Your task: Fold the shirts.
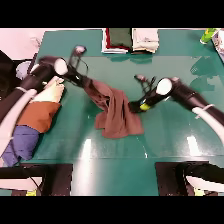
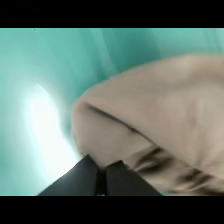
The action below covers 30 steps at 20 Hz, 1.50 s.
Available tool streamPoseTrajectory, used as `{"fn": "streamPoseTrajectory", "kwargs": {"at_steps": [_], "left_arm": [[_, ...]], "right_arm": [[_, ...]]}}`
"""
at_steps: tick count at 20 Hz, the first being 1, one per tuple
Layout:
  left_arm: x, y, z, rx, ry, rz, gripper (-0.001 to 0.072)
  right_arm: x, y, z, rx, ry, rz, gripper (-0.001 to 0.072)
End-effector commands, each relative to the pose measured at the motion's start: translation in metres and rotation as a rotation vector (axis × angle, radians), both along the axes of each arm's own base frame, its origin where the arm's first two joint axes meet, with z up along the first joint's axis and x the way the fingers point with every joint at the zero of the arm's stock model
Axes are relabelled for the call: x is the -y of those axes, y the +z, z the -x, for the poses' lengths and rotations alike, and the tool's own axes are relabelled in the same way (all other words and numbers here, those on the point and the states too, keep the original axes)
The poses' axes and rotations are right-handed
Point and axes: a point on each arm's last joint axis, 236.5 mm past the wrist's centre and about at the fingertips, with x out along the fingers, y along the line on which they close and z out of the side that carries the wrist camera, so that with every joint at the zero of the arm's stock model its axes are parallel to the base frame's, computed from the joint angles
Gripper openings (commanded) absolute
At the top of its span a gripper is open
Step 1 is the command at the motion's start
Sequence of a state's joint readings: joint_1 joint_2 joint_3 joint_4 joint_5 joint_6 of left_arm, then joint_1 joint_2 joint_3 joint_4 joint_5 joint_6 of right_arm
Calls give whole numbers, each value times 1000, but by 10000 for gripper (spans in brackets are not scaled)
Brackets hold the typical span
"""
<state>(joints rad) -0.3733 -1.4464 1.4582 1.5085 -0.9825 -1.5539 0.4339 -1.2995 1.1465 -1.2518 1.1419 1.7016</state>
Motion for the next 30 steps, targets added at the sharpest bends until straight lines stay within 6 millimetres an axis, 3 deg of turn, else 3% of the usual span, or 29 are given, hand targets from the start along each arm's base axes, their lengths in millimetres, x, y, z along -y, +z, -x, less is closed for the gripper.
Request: {"fn": "streamPoseTrajectory", "kwargs": {"at_steps": [1,3,4,6,8,10,11,12,14,17,19,21,22,24,25,26,27,30], "left_arm": [[-22,144,7,314,-29,4,28],[-26,245,44,515,-64,72,28],[-25,281,65,597,-94,92,28],[-24,333,108,722,-155,113,28],[-16,352,137,778,-229,113,28],[-3,341,151,745,-309,82,28],[3,323,153,692,-346,52,28],[7,298,151,623,-368,20,27],[12,228,140,444,-393,-53,27],[16,95,143,142,-432,-137,27],[13,10,170,-70,-458,-157,28],[14,-45,211,-254,-476,-108,28],[17,-60,228,-324,-479,-73,29],[28,-70,252,-414,-482,4,29],[32,-69,257,-429,-483,31,86],[36,-65,258,-429,-484,48,342],[38,-60,257,-418,-486,61,522],[39,-16,230,-330,-468,86,529]], "right_arm": [[70,120,-27,262,-71,120,14],[95,205,-24,444,-129,87,13],[104,240,-19,524,-153,62,13],[115,301,0,673,-182,13,13],[119,340,15,768,-192,-22,13],[122,361,24,809,-196,-36,13],[122,362,26,806,-195,-35,13],[122,354,26,782,-191,-25,13],[121,316,21,683,-179,12,13],[119,217,18,449,-152,96,13],[120,153,21,322,-140,138,13],[123,105,30,225,-142,168,13],[123,91,33,196,-142,175,13],[125,71,41,152,-141,186,13],[125,68,42,143,-140,189,13],[125,67,42,143,-140,189,13],[125,67,41,148,-141,187,13],[123,69,36,169,-145,179,13]]}}
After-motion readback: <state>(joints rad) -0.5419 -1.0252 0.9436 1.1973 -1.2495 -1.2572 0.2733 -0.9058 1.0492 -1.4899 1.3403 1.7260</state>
